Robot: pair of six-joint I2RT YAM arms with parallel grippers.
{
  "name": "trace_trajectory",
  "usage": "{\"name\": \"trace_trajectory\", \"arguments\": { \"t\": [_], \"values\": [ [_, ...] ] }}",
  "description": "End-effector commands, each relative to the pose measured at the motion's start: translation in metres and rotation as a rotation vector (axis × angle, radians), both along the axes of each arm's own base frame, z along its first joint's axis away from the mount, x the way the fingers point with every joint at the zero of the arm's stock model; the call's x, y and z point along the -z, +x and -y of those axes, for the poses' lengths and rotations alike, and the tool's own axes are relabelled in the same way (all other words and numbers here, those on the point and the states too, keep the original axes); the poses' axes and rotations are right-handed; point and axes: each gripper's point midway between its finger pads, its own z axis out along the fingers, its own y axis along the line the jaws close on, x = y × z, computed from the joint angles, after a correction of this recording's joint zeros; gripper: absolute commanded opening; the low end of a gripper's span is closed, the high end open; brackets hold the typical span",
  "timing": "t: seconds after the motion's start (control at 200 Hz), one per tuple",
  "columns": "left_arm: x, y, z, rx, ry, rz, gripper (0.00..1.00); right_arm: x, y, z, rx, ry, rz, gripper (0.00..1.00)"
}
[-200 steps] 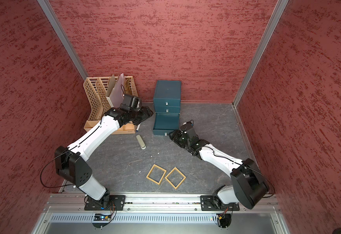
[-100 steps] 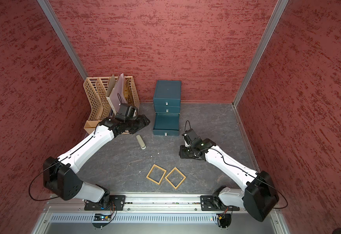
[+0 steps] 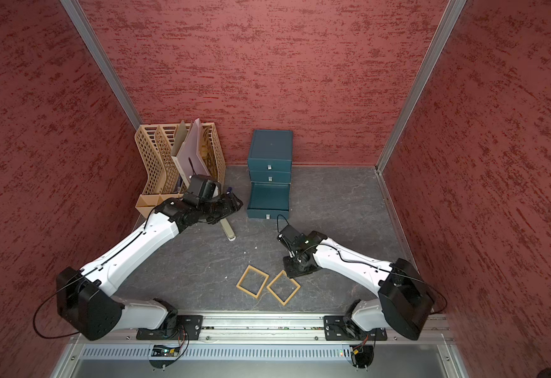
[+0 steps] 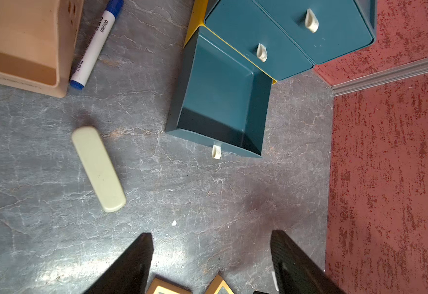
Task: Place the brooch boxes into the drawer by color
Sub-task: Pick up the brooch box from the center of the board.
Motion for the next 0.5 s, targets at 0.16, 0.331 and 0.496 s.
{"name": "trace_trajectory", "arguments": {
  "t": [0.16,0.331,0.496],
  "values": [
    [0.003,-0.015,0.001,0.001,-0.013,-0.014,0.77,0.031,-0.002,-0.001,-0.044,-0.092,0.006,0.33],
    [0.003,-0.018,0.001,-0.003,-0.020,-0.016,0.77,0.037,-0.004,0.000,-0.053,-0.103,0.004,0.29],
    [-0.001,-0.018,0.002,0.000,-0.020,-0.010,0.77,0.042,-0.004,0.001,-0.054,-0.117,0.004,0.24]
  ]
}}
